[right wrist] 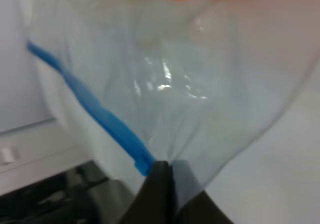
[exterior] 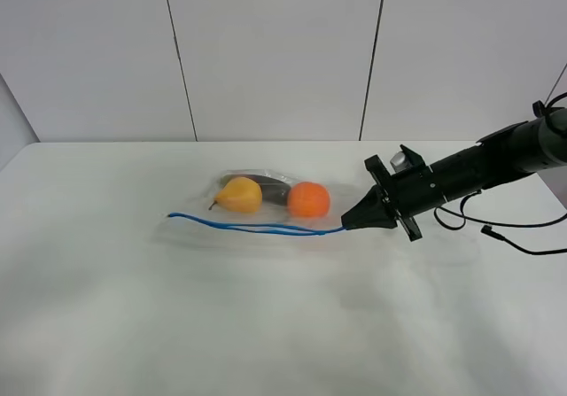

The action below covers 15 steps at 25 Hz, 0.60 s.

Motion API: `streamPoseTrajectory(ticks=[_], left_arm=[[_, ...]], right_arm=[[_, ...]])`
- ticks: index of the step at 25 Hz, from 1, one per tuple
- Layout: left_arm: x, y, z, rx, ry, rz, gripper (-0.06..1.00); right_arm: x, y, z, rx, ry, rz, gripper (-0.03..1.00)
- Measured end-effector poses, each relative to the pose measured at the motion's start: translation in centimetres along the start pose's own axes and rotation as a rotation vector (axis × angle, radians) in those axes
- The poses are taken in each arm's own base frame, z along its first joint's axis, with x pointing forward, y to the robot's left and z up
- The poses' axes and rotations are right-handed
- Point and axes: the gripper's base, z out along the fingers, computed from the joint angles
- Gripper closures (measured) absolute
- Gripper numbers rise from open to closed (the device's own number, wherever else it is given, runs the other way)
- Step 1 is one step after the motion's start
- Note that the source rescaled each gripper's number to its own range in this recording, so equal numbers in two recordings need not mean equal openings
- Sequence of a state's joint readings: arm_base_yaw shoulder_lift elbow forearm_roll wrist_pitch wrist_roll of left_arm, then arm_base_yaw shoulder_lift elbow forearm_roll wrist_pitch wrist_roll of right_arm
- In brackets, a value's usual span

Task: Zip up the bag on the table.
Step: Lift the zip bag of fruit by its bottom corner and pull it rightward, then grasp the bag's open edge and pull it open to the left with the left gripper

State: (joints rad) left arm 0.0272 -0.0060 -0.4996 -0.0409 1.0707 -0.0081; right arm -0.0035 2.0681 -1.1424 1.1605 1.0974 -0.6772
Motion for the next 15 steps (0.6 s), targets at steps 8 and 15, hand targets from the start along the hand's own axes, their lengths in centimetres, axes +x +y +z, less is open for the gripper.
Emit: streamPoseTrajectory(ticks=[8,15], left_arm=[[0.0,0.0,0.0,0.0,0.0,0.0,-0.06],[0.0,0.0,0.0,0.0,0.0,0.0,-0.06]], right_arm=[[-0.5,1.7,-0.2,-0.19,-0.056,0.021,0.97],[-0.6,1.7,-0.2,-0.194,-0.061,0.007,0.97]])
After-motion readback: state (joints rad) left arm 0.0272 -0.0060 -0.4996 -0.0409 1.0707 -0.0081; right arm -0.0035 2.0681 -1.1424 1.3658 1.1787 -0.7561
